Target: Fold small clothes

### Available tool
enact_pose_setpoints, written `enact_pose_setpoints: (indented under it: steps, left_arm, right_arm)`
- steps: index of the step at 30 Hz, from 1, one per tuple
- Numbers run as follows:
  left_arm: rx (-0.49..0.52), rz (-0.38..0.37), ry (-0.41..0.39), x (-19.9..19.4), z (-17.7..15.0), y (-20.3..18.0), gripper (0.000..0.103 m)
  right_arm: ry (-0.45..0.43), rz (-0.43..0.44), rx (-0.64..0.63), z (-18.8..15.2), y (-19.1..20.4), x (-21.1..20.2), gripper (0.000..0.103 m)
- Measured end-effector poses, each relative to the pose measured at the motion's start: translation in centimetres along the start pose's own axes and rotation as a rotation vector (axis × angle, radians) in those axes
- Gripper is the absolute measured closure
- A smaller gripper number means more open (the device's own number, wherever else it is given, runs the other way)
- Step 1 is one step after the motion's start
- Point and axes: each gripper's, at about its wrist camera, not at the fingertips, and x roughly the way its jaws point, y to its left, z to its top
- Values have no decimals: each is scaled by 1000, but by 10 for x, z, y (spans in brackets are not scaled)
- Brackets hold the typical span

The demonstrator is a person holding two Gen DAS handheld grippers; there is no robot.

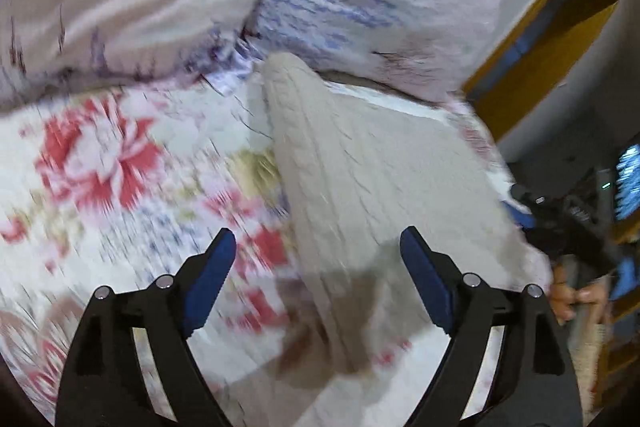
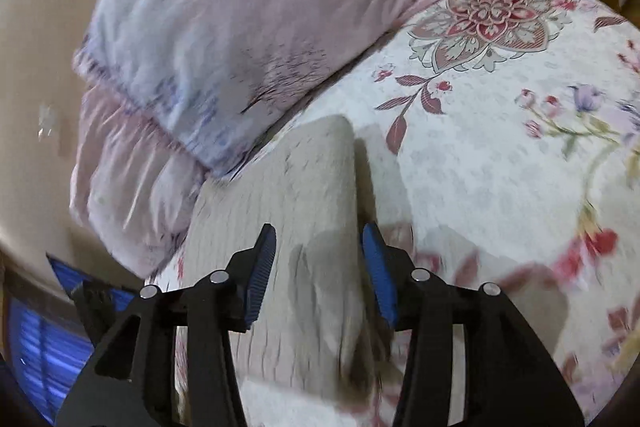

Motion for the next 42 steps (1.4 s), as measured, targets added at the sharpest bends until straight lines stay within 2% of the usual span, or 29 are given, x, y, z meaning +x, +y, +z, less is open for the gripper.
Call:
enact_pose_setpoints:
  steps: [4,5,6,8,10,12,14,17,21,23,25,30,32,34,36,38,39,42]
  left_arm:
    - [-19,29,14,18,11,-2,16]
    - [-19,32,14,22,13,-2,16]
    - [-18,35,13,21,13,-1,16]
    - [-13,41,12,23,14,-2,16]
    - [-11,40,13,24,15,-3,16]
    - [-16,28,19,26,15,-3,15]
    - [-18,15,25,30,15,-4,14]
    - [-25,4,30,34,14,-3,13]
    - [-48,-14,41,37,14,-1,12]
    - [-54,-17,42,36,14,0,12]
    - [-63,-15,51,34,13,2,12]
    - [-69,-9,50,32,10,5,10]
    - [-64,-5,47,32,9,4,10]
    - [-63,-2,47,33,9,3,9]
    - [-65,-2,48,34,9,3,8]
    - [-67,-3,49,35,9,3,8]
    - [-67,-6,50,36,9,3,8]
    - [-67,-12,54,38,9,3,8]
  right_arm:
    - [40,-39,30,12,-4,26,56]
    - [49,-49,28,13,-3,31,60]
    - [61,-51,22,12,-2,36,66]
    - [57,-52,-13,10,2,40,86]
    - [-15,-76,-95,9,12,32,94]
    - [-73,-59,-93,11,13,22,94]
    - [-97,-86,-92,13,12,20,94]
    - [-42,-181,-89,11,1,37,94]
    - [-32,-193,-55,10,-7,41,91]
    - [-40,-222,-70,11,-3,37,72]
    - [-74,-242,-87,10,4,26,64]
    - [-188,-205,-166,3,29,-2,64]
    - [-191,-176,-214,-2,41,-5,64]
    - [-170,-147,-264,-7,51,-2,63]
    - [-131,-150,-294,-11,56,7,59]
    - [-67,-189,-295,-14,51,22,56]
    - [3,-232,-278,-15,42,37,56]
    - [-3,-223,-269,-18,36,42,53]
